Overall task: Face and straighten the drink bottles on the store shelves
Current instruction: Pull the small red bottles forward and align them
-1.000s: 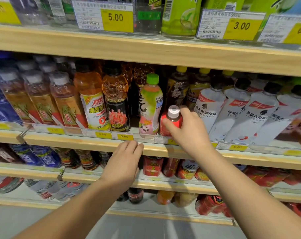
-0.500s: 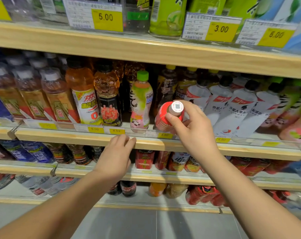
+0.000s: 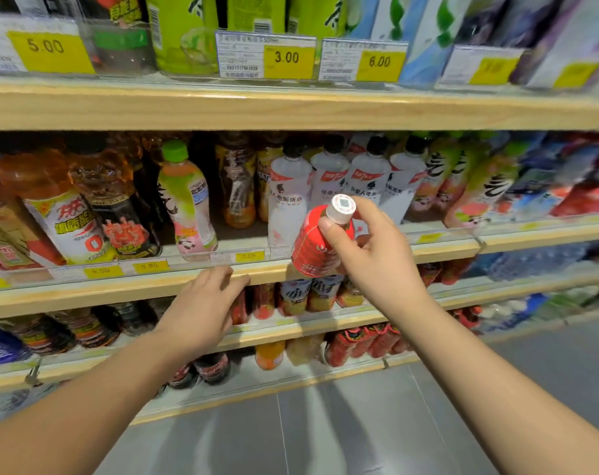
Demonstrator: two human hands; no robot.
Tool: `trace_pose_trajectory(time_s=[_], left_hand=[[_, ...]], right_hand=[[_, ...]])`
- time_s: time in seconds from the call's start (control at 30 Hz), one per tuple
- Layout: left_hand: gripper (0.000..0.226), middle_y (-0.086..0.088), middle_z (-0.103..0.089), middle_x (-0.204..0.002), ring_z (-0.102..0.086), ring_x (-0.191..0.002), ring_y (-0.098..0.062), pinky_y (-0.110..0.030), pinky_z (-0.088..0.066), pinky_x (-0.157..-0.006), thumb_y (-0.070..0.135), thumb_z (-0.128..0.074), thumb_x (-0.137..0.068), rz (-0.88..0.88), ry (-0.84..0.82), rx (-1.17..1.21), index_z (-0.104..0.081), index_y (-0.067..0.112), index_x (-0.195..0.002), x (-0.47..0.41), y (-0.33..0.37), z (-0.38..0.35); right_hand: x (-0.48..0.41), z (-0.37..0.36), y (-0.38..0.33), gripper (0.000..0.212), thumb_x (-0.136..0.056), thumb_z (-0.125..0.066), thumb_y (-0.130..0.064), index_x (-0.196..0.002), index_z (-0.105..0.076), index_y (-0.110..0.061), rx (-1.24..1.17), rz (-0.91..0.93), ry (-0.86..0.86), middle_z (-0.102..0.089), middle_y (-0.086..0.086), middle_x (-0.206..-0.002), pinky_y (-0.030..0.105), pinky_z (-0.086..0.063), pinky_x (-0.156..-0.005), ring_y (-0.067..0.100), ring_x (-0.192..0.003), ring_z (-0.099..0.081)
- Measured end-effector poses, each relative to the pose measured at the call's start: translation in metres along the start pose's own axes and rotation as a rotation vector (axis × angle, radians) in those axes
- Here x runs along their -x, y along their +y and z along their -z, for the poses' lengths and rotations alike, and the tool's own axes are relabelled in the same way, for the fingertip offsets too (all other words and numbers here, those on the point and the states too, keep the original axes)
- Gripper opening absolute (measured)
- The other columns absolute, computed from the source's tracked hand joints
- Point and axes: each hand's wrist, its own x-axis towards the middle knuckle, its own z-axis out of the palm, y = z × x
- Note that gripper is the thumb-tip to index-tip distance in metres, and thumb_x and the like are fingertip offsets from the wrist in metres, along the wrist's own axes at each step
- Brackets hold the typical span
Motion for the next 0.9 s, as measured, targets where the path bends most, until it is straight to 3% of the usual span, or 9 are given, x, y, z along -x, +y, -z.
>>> trace_pose_trajectory(time_s=[0.37, 0.57, 0.73, 0.9], left_hand=[[0.07, -0.009, -0.034, -0.149, -0.034, -0.136, -0.03, -0.04, -0.034, -0.113, 0.023, -0.06, -0.088, -0.128, 0.004, 0.008, -0.031, 0.023, -0.153, -0.061, 0.082, -0.004], [0.072, -0.012, -0.044, -0.146, -0.042, -0.132, -0.032, -0.045, -0.038, -0.11, 0.013, -0.069, -0.081, -0.161, 0.043, 0.007, -0.042, 0.014, -0.147, -0.093, 0.141, -0.009], [0.067, -0.006, -0.033, -0.156, -0.03, -0.141, -0.027, -0.042, -0.03, -0.117, 0.014, -0.057, -0.091, -0.174, 0.051, 0.001, -0.031, 0.016, -0.153, -0.133, 0.2, -0.017], [0.067, -0.006, -0.027, -0.158, -0.027, -0.143, -0.027, -0.039, -0.028, -0.117, 0.013, -0.054, -0.093, -0.227, -0.003, -0.034, -0.027, 0.016, -0.154, -0.177, 0.257, -0.02]], right_hand=[[0.013, 0.109, 0.05, 0.026, -0.094, -0.064, -0.055, -0.117, -0.063, -0.042, 0.067, -0.101, 0.164, -0.067, -0.012, -0.107, 0.014, -0.035, -0.064, -0.006, -0.067, -0.048], [0.012, 0.183, 0.093, 0.026, -0.094, -0.066, -0.052, -0.119, -0.063, -0.044, -0.004, -0.113, 0.166, -0.067, -0.016, -0.114, 0.038, -0.054, -0.076, 0.008, -0.083, -0.061], [0.011, 0.25, 0.141, 0.02, -0.095, -0.066, -0.051, -0.115, -0.062, -0.053, -0.082, -0.136, 0.148, -0.069, -0.02, -0.112, 0.046, -0.061, -0.078, 0.009, -0.084, -0.068], [0.004, 0.309, 0.186, 0.029, -0.092, -0.065, -0.057, -0.121, -0.06, -0.052, -0.079, -0.182, 0.127, -0.065, -0.016, -0.12, 0.046, -0.059, -0.088, 0.011, -0.1, -0.065]])
